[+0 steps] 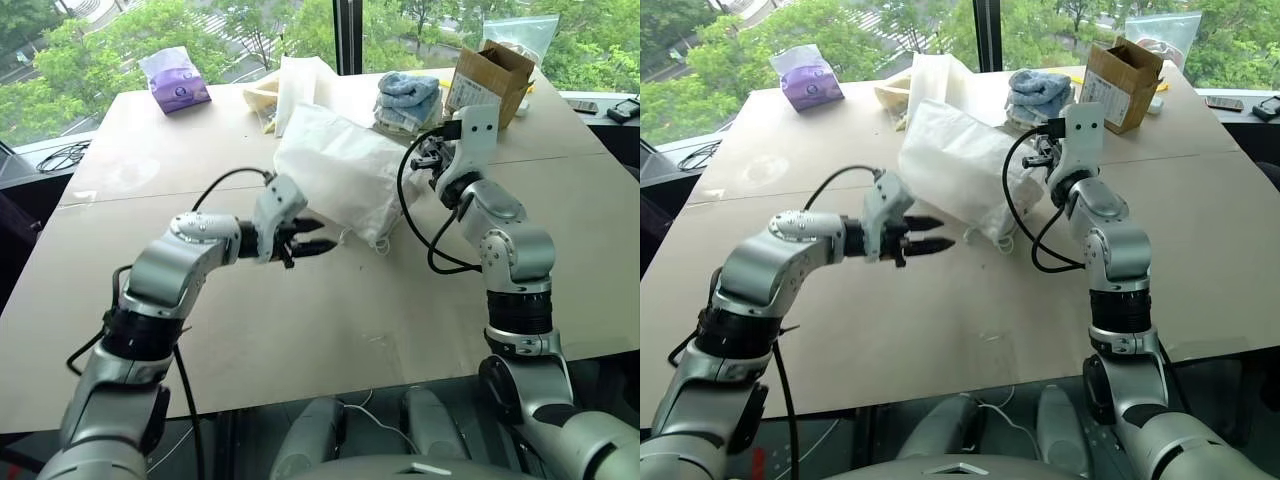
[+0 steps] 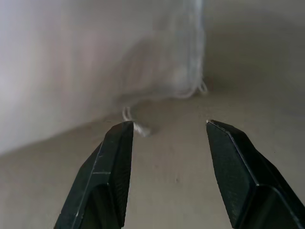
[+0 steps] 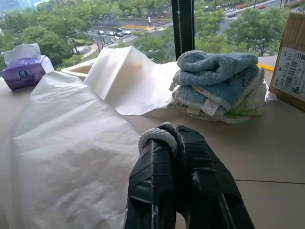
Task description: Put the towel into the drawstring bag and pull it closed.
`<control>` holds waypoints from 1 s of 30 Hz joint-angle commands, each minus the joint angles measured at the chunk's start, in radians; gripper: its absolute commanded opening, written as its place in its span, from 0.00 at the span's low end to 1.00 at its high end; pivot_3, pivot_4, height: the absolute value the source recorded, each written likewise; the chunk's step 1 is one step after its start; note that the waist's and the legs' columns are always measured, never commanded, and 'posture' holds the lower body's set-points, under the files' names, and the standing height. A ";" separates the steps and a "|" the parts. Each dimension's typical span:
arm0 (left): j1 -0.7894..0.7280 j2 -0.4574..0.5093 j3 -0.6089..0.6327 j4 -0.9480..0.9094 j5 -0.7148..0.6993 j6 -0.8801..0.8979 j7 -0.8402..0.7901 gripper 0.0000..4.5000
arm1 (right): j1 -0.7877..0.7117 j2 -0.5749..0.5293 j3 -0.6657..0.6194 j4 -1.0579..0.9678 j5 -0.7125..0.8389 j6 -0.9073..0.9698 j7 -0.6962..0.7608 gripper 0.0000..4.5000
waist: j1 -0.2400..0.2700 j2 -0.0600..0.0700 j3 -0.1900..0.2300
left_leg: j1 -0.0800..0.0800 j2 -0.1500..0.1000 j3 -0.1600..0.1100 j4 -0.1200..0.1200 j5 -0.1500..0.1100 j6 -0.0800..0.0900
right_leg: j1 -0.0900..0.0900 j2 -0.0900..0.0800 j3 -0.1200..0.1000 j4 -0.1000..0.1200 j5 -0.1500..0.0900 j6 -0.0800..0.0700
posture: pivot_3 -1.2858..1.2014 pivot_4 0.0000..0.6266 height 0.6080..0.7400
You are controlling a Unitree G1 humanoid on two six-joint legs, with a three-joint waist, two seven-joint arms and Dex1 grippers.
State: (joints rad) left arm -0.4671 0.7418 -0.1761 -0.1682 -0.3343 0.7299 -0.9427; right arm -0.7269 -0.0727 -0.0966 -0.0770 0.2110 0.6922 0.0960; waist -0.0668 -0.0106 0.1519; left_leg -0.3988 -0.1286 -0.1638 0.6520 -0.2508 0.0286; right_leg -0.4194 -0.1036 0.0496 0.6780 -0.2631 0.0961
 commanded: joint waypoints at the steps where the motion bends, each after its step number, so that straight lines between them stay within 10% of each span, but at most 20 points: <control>1: 0.041 0.048 -0.012 0.049 0.098 -0.193 -0.018 0.55 | -0.019 0.001 -0.006 -0.038 0.011 -0.005 -0.010 0.00 | 0.002 0.000 0.000 | 0.000 0.000 0.000 0.000 0.000 0.000 | 0.000 0.000 0.000 0.000 0.000 0.000 | 0.52 0.24 1.00; 11: 0.021 -0.205 0.025 0.356 0.183 -0.620 0.114 0.55 | -0.010 0.004 0.010 -0.029 0.011 -0.004 -0.005 0.00 | 0.023 0.000 0.000 | 0.000 0.000 0.000 0.001 0.000 0.000 | 0.000 -0.001 -0.001 0.000 0.000 0.000 | 0.52 0.24 1.00; 30: -0.110 -0.418 -0.075 0.585 0.406 -0.626 0.316 0.55 | 0.012 0.010 0.028 -0.044 -0.006 -0.011 -0.027 0.00 | 0.024 0.000 -0.002 | 0.001 -0.001 0.000 0.002 0.000 0.000 | 0.002 -0.001 -0.001 0.001 0.000 0.000 | 0.52 0.24 1.00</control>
State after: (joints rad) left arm -0.5928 0.3228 -0.2252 0.3999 0.0406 0.0849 -0.6250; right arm -0.7108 -0.0622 -0.0679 -0.0773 0.2047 0.6967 0.0724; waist -0.0429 -0.0108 0.1500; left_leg -0.3980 -0.1291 -0.1636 0.6538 -0.2504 0.0286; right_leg -0.4177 -0.1045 0.0481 0.6793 -0.2629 0.0962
